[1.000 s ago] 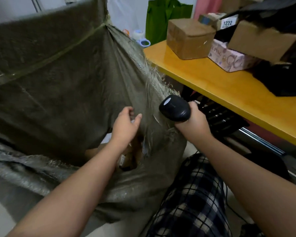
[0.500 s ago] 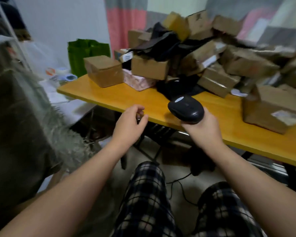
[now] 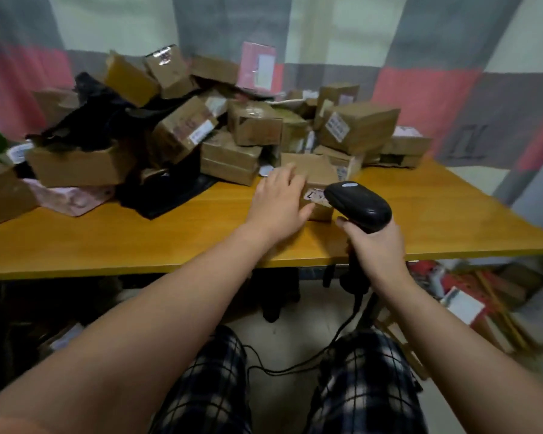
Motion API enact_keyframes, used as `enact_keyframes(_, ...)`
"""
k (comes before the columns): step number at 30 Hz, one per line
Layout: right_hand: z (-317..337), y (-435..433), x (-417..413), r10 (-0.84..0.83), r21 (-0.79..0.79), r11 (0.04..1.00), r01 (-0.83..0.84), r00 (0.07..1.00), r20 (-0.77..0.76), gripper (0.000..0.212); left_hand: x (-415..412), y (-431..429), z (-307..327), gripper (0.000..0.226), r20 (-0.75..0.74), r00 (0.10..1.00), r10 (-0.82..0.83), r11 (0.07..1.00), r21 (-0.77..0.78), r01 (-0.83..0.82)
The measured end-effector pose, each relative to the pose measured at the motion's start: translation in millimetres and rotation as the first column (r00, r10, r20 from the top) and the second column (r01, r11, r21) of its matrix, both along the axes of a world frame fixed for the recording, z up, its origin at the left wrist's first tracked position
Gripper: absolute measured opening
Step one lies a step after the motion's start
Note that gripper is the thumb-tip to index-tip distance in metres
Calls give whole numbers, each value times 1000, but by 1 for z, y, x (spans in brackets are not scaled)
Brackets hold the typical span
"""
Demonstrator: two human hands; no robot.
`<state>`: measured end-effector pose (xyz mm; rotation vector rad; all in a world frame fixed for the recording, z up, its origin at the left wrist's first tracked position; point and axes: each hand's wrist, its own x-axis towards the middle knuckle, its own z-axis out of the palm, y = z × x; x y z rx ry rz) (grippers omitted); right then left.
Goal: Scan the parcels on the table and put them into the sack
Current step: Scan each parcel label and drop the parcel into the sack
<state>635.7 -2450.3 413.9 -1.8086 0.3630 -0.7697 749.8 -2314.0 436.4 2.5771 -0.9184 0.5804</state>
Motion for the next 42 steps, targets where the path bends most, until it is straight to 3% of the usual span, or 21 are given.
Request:
enact_keyframes(2, -1, -6, -3, -10, 25, 1000, 10, 1000, 15, 49, 11, -15, -1, 76, 22, 1000, 9, 985, 172, -13)
enact_keyframes(4, -4, -9, -5, 0, 48, 999, -1, 1000, 26, 48, 16, -13, -5, 81, 20, 1000, 17, 976, 219, -21)
enact_keyframes(11, -11, 12, -8, 131, 94, 987, -131, 991, 14, 52, -8, 73, -19, 96, 94, 971, 220, 974, 40, -224)
enact_keyframes(14, -14, 37, -5, 195, 111, 975, -195, 981, 10, 51, -19, 109, -18, 87, -14, 958, 285, 949, -138, -284)
enact_keyframes(18, -14, 65, 4, 237, 99, 966, -239, 971, 31, 52, -27, 136, -11, 57, -87, 983, 164, 936, -302, -182)
enact_keyframes(20, -10, 73, 9, 240, 86, 966, -243, 970, 43, 53, -25, 148, -2, 44, -271, 960, 67, 884, -429, -183)
enact_keyframes(22, -7, 78, 15, 238, 67, 968, -241, 970, 44, 55, -22, 156, 8, 40, -492, 868, -69, 778, -571, -261)
enact_keyframes(24, -3, 83, 20, 251, 78, 964, -254, 967, 48, 57, -16, 161, 13, 43, -541, 841, -29, 777, -541, -322)
enact_keyframes(27, 1, 91, 26, 298, 77, 951, -301, 953, 42, 59, -13, 165, 22, 32, -281, 950, 138, 824, -499, -267)
enact_keyframes(29, 0, 96, 29, 311, 57, 948, -312, 950, 25, 59, -14, 166, 26, 29, -189, 970, 155, 890, -400, -220)
enact_keyframes(33, -4, 103, 31, 295, 56, 954, -295, 955, 8, 60, -24, 165, 28, 69, -274, 930, 243, 938, -179, -298)
enact_keyframes(36, -6, 105, 28, 293, 71, 953, -293, 956, 13, 56, -26, 161, 31, 71, -210, 915, 346, 931, -49, -363)
enact_keyframes(38, -6, 105, 26, 304, 99, 947, -304, 953, 24, 53, -25, 162, 31, 57, -265, 915, 306, 912, -193, -361)
enact_keyframes(40, -5, 104, 24, 324, 131, 936, -326, 945, 34, 52, -25, 166, 24, 46, -355, 926, 127, 860, -426, -282)
enact_keyframes(42, -3, 104, 24, 354, 138, 924, -355, 935, 39, 52, -26, 171, 13, 54, -409, 912, -25, 829, -518, -209)
